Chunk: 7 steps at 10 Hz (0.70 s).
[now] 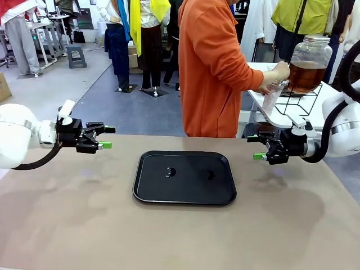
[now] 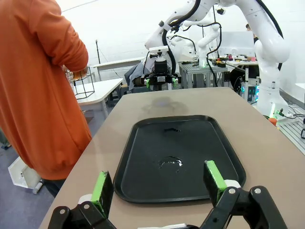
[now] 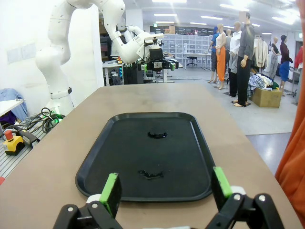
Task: Pour the drink into the iced cup.
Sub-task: Open the gripper to release the iced cup you were holding.
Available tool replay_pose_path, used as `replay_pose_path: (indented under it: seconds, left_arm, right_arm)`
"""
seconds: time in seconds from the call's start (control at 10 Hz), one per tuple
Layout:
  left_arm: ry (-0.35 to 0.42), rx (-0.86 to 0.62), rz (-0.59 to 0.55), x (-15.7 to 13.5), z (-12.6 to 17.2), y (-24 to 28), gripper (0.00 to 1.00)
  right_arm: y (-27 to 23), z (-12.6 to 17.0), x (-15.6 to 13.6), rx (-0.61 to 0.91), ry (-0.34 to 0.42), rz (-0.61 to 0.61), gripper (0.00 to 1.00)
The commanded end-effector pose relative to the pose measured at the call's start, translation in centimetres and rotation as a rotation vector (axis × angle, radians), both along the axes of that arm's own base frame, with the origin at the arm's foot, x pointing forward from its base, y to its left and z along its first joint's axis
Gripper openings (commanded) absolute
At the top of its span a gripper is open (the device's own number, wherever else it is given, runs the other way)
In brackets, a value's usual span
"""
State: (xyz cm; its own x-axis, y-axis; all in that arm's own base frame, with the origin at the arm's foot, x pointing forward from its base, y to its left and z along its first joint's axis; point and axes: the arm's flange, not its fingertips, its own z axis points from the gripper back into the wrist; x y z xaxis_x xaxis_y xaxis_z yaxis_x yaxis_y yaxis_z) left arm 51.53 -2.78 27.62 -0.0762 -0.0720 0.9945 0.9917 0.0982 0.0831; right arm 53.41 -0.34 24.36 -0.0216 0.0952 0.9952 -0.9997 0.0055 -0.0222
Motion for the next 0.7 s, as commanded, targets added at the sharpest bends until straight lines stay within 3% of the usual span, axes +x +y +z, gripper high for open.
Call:
replay_pose_path:
  seconds: [0.0,0.6]
  left_arm:
    - [0.006,-0.007,0.003,0.01,0.12,-0.15,1.0]
    - [0.006,-0.007,0.003,0.01,0.12,-0.15,1.0]
  right_arm:
    - [0.1,0.24,0.04,-0.001,0.002,0.001,1.0]
    - [0.1,0.24,0.04,-0.001,0.002,0.001,1.0]
